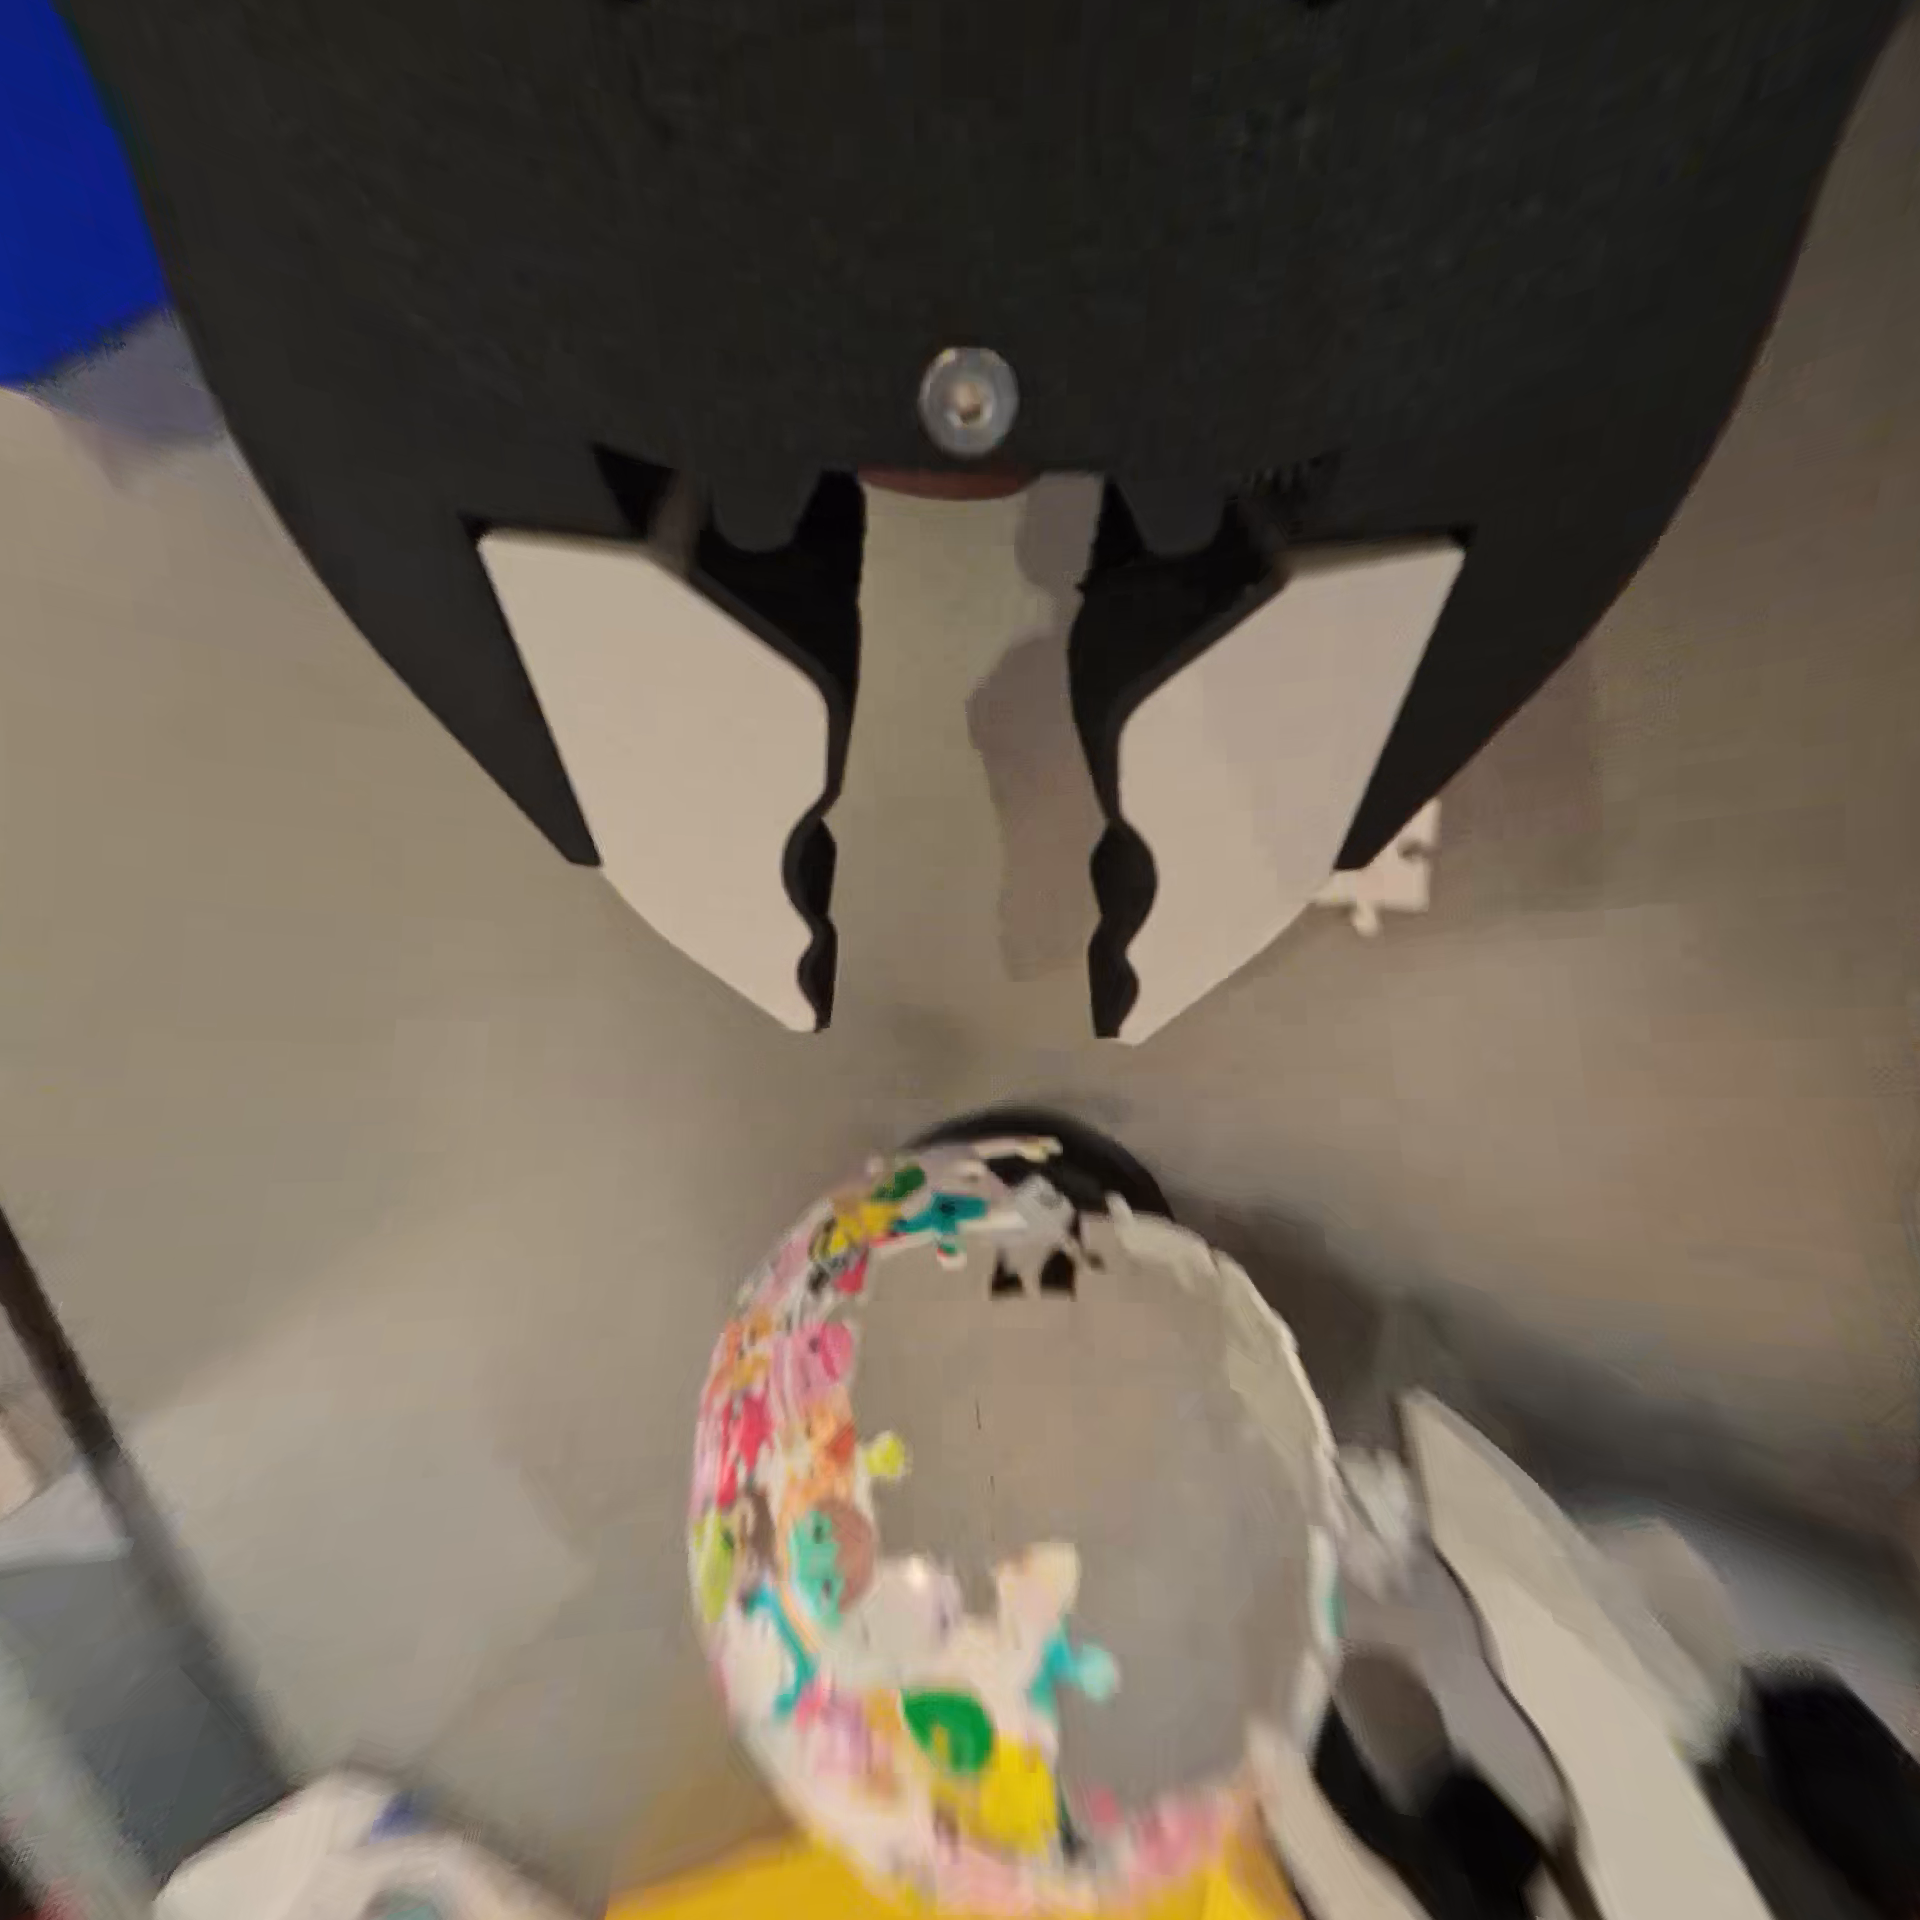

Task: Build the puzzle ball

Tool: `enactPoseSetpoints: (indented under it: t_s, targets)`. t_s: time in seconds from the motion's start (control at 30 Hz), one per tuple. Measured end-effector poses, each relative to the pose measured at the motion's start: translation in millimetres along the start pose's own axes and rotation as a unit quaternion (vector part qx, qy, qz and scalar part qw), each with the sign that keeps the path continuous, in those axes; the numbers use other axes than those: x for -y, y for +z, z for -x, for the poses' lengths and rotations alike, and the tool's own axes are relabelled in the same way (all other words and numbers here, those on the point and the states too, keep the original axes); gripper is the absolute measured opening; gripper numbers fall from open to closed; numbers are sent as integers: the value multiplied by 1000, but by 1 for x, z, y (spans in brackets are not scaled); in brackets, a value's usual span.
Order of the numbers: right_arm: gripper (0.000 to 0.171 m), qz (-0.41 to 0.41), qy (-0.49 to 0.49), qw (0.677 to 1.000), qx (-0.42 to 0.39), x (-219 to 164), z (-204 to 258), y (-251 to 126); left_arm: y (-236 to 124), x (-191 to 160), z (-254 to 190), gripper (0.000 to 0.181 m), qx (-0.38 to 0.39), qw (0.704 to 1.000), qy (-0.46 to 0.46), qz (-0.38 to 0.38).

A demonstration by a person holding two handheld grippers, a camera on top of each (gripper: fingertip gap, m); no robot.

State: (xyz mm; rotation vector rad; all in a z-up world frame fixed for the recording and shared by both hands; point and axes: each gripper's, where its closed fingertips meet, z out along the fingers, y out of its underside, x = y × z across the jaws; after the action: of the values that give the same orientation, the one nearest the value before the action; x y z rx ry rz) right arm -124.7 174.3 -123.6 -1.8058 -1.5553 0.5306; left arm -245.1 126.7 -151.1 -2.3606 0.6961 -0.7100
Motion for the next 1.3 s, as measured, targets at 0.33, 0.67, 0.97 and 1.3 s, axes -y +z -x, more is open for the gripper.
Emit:
enactPoseSetpoints:
  t_s: [0.33, 0.67, 0.97, 1.3]
  targets:
    - [65, 205, -152, 955, 148, -18, -44, 52, 7, -7, 12, 91, 0, 986, 57, 158]
    - [50, 154, -184, 948, 210, -1, -18, 78, 16, -1, 26, 85, 0, 978, 88, 187]
    - [59, 163, -241, 951, 102, 0, -20, 74, 18, -4, 45, 85, 39, 959, 176, 216]
    - [67, 140, -244, 960, 11, -10, -21, 79, 21, -2, 50, 84, 63, 956, 211, 194]
